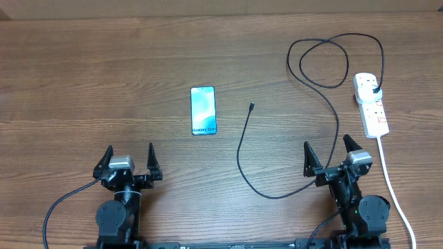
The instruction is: Plug charger to phone and switch on socket
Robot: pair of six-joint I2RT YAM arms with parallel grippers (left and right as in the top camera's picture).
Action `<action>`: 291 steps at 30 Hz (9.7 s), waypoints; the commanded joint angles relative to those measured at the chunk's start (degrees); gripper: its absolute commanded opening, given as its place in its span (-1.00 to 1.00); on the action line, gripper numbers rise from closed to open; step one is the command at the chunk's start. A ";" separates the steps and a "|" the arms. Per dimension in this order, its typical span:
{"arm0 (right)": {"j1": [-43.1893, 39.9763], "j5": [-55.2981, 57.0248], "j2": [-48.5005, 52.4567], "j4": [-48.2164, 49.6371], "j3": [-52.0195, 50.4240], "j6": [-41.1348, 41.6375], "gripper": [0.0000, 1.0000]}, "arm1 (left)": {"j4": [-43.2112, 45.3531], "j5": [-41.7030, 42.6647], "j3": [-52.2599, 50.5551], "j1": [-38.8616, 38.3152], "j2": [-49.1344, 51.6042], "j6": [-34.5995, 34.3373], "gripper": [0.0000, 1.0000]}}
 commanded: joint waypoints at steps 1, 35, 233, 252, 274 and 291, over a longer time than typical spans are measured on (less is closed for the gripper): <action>0.28 0.57 -0.50 0.31 -0.61 -0.09 1.00 | 0.22 0.52 -0.39 0.39 -0.61 1.49 1.00; 0.28 0.57 -0.50 0.31 -0.61 -0.09 1.00 | 22.45 31.12 0.63 0.31 -0.61 -17.62 1.00; 0.28 0.57 -0.50 0.31 -0.61 -0.09 1.00 | -51.04 0.48 92.67 -20.24 129.17 -23.15 1.00; 0.28 0.57 -0.50 0.31 -0.61 -0.09 1.00 | -50.58 0.50 92.37 -20.26 129.17 -22.56 1.00; 0.28 0.57 -0.50 0.31 -0.61 -0.09 0.99 | -52.15 2.36 94.90 -20.20 129.09 -23.67 0.64; 0.28 0.57 -0.50 0.31 -0.61 -0.09 1.00 | -74.34 30.91 105.24 -18.69 129.09 -13.42 0.61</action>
